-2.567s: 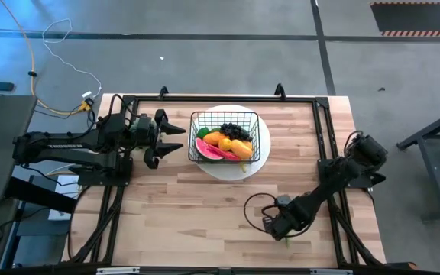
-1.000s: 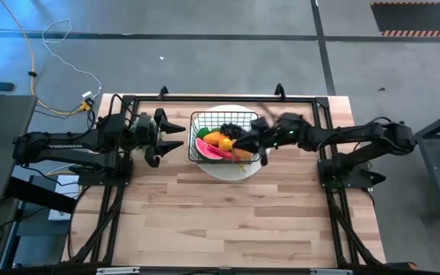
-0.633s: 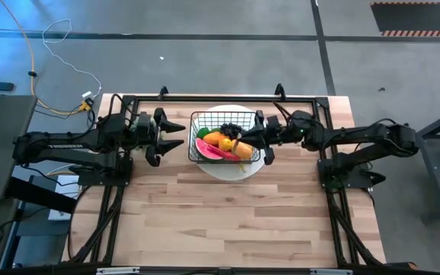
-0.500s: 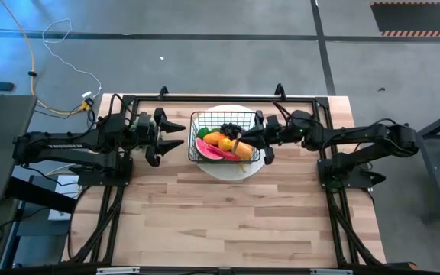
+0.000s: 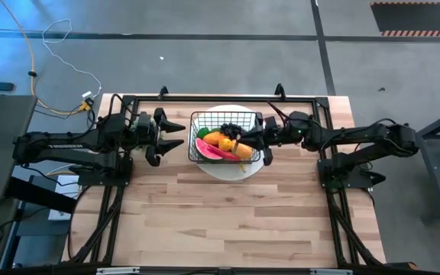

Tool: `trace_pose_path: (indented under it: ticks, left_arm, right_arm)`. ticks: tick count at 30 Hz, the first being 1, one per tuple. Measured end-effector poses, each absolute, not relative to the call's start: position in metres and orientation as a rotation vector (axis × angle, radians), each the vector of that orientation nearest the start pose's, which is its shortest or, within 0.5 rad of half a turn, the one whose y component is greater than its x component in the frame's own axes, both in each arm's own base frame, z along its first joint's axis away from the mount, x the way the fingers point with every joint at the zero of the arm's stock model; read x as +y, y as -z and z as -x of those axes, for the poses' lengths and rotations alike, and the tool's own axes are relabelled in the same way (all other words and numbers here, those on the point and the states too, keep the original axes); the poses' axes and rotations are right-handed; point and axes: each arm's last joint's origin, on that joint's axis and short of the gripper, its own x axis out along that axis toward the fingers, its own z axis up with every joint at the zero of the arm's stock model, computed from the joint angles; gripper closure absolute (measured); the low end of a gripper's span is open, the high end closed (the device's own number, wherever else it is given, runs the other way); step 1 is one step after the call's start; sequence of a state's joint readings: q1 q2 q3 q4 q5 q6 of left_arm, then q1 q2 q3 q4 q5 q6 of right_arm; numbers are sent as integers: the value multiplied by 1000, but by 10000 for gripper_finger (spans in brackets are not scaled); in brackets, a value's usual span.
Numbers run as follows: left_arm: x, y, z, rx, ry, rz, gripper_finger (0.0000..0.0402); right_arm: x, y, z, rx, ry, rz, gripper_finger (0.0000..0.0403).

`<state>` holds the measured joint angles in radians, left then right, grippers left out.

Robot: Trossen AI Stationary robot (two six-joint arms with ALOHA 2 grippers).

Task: Build produce basket
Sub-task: Put the green dragon fruit leaf into the wire basket

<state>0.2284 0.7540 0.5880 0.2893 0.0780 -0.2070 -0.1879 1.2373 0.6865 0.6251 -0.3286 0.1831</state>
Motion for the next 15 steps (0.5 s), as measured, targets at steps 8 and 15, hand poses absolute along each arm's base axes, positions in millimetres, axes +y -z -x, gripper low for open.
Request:
trace_pose_path:
  ticks: [8, 15]
  left_arm:
    - [37, -315, -171, -137, -137, 187, 171]
    - [37, -315, -171, -135, -137, 187, 171]
  right_arm:
    - [-50, -301, -281, 261, 84, -119, 402]
    - [-79, -309, -308, 670, 357, -57, 402]
